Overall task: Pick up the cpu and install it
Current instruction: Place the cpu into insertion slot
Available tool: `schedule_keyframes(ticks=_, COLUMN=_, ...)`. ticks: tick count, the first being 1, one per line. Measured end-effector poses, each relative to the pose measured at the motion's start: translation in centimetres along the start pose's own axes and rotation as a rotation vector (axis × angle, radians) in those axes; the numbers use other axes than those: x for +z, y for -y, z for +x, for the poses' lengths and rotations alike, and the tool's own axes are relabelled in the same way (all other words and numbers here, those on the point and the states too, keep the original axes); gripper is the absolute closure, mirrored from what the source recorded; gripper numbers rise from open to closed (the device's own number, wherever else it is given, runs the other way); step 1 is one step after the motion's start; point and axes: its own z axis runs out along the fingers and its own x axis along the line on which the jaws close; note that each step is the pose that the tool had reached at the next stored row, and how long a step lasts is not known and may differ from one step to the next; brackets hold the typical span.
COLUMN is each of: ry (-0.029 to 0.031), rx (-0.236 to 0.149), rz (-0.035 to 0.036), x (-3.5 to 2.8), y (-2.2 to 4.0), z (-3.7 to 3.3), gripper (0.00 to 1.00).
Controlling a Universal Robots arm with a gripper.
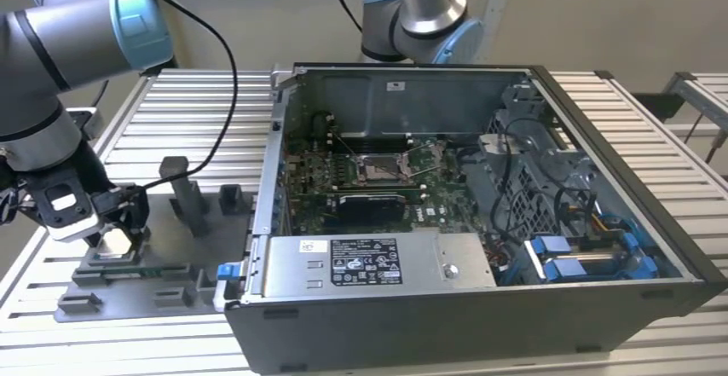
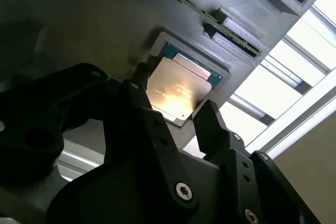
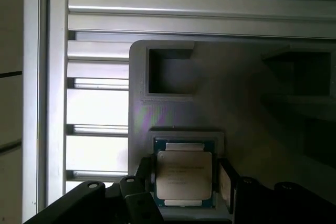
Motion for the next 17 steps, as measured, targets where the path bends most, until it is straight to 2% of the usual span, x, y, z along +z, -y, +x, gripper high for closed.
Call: schedule_keyframes(ticks=17, ry=0.0002, rx=0.004, rz=0.0001, x=0.00, y=0.06, z=0.00, gripper=0.00)
